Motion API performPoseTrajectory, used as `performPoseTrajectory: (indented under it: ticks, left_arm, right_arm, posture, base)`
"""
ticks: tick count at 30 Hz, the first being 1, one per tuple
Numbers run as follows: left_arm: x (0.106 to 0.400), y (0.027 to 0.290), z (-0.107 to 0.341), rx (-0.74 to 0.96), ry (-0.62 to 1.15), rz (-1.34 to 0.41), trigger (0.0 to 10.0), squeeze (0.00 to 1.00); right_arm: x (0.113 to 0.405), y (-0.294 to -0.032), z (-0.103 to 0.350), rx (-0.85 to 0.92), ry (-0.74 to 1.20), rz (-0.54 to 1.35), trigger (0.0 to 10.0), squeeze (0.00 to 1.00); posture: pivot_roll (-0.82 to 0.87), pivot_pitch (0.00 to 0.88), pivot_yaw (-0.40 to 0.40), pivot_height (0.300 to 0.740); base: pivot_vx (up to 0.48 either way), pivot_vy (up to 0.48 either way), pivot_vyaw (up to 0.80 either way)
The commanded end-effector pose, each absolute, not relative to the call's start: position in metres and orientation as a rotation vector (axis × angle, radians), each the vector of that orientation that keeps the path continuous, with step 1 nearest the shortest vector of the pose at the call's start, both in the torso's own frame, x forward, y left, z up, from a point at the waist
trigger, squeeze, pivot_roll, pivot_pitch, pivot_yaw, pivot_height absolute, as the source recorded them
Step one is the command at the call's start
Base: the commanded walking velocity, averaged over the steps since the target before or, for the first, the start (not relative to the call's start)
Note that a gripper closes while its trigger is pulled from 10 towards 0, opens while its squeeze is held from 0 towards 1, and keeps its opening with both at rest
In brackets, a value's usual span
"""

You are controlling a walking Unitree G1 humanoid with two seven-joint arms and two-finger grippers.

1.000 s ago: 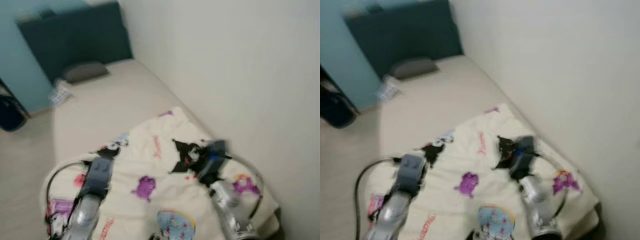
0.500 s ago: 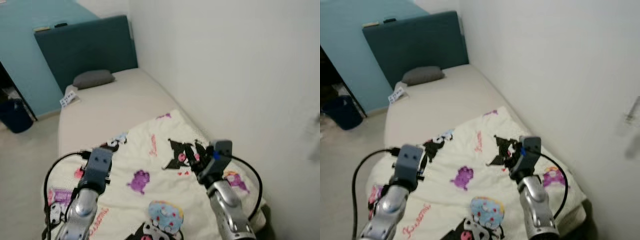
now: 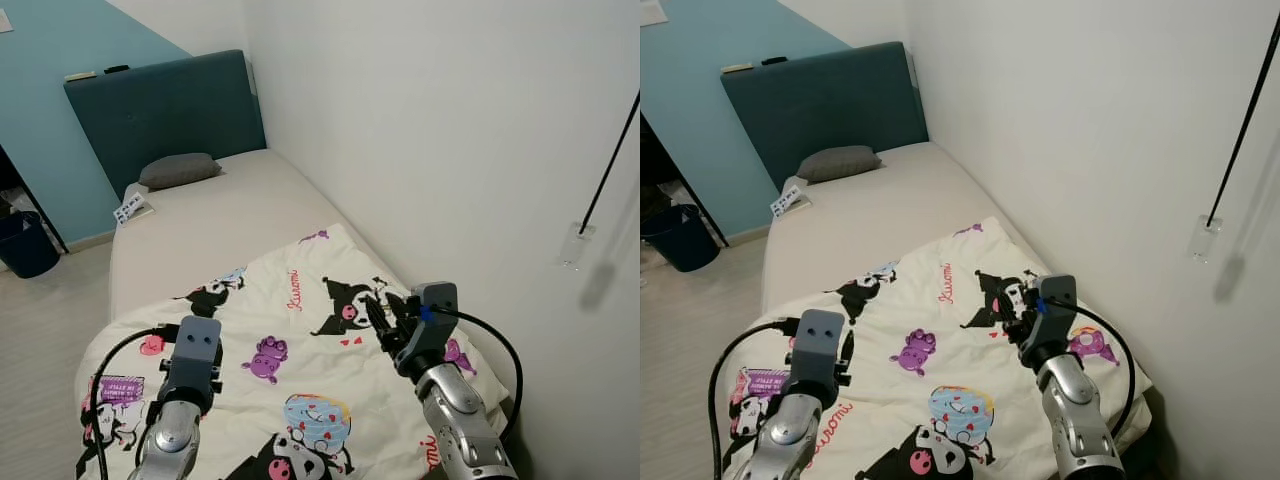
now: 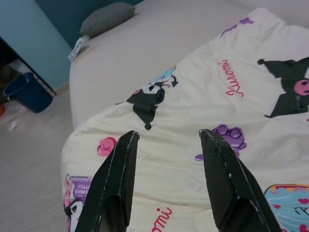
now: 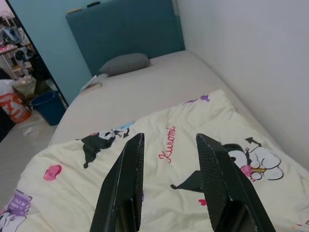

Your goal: Clean up the room

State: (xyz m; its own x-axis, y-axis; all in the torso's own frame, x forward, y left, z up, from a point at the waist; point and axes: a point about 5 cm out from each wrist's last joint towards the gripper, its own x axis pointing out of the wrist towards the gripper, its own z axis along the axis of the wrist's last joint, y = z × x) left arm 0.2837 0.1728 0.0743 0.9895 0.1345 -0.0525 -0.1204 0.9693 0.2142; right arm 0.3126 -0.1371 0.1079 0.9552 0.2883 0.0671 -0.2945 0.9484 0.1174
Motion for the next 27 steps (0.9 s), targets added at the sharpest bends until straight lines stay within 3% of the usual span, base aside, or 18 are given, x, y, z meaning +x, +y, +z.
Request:
performPoseTrajectory:
  ticks: [1,11,27]
  left_arm:
    - [0.281,0.183,0.069,0.237,0.107,0.164,10.0,0.0]
    - [0.279,0.186,0.068,0.217,0.113,0.183,10.0,0.0]
    - [0.267,0.178,0.058,0.15,0.121,0.133,10.0,0.0]
  right_arm:
    - [0.311,-0.128,0.105,0.126,-0.023,0.333,10.0,0.0]
    - [0.311,-0.127,0.106,0.127,-0.016,0.346,10.0,0.0]
    - [0.31,-0.124,0.098,0.096,0.027,0.365,10.0,0.0]
  posture:
    - [-0.05,0.113,0.062,0.74]
    - [-0.05,0.118,0.058,0.74]
    - [-0.04,0.123,0.038,0.74]
  base:
    - [0.0,-0.48,0.0]
    - [0.0,-0.48,0.0]
    - [0.0,0.0,0.0]
